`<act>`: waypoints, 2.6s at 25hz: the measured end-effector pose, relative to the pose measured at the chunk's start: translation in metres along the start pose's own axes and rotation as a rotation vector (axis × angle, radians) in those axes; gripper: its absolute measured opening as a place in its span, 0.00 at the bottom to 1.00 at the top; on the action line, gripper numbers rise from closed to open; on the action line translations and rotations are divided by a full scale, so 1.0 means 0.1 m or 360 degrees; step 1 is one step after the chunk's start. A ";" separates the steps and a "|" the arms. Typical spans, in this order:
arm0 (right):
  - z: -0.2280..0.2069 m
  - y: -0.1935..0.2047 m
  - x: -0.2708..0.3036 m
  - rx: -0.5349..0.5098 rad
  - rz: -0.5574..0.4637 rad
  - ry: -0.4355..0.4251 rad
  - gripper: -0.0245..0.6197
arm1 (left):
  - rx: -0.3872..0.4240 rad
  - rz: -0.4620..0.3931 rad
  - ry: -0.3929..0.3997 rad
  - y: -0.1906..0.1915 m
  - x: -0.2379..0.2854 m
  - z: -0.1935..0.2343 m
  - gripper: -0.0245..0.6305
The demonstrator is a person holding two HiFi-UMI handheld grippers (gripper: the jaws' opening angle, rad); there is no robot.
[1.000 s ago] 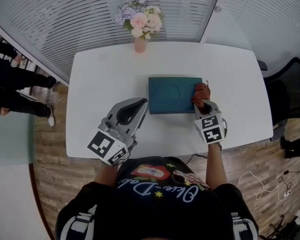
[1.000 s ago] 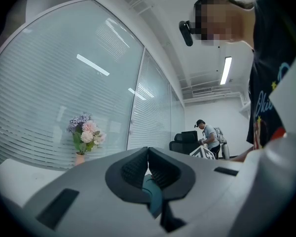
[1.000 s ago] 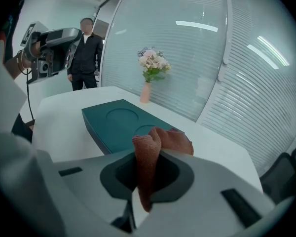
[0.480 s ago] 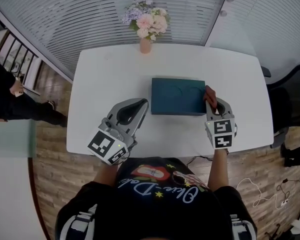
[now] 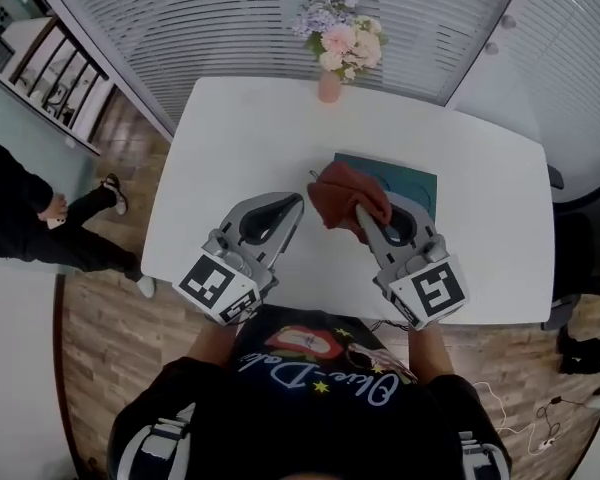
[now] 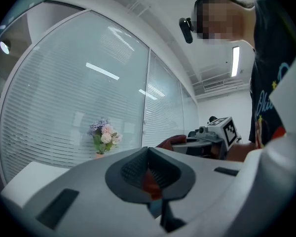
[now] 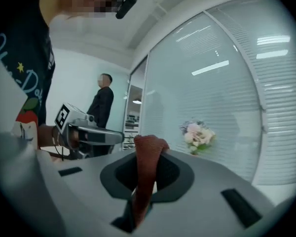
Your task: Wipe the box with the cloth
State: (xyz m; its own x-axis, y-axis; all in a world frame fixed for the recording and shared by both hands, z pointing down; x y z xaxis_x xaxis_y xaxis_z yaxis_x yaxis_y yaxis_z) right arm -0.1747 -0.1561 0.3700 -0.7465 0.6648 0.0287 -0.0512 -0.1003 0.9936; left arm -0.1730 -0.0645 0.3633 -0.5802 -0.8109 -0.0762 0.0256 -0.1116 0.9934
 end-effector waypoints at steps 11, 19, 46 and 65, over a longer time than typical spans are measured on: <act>0.58 0.93 0.32 -0.0060 0.0401 -0.0233 0.08 | -0.0004 0.0032 -0.0122 0.03 -0.24 0.10 0.04; 0.29 1.05 0.08 -0.0034 0.0462 -0.0047 0.08 | -0.0025 0.0056 -0.0036 0.10 -0.11 0.00 0.04; -0.83 1.29 -1.32 0.0058 0.0665 0.0797 0.08 | -0.0046 0.0071 0.0291 0.16 0.39 -0.30 0.04; -1.01 0.87 -2.05 0.0040 0.0436 0.1183 0.08 | -0.0039 0.0106 0.0337 0.24 0.27 -0.63 0.04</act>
State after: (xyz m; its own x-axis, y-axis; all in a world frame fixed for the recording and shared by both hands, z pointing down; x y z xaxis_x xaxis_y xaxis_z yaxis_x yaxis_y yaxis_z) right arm -0.0931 -0.3758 0.4391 -0.9783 -0.0507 0.2009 0.2067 -0.1662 0.9642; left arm -0.1370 -0.1250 0.3800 -0.3930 -0.9191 -0.0294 0.0792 -0.0657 0.9947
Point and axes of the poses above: the fingertips, and each gripper's own axes: x forward along the fingers, z to its left, y out of its underside, the point moved 1 cm from there along -x, backward along the fingers, and after that the axes turned 5 degrees about -z, right-handed, at the moved point
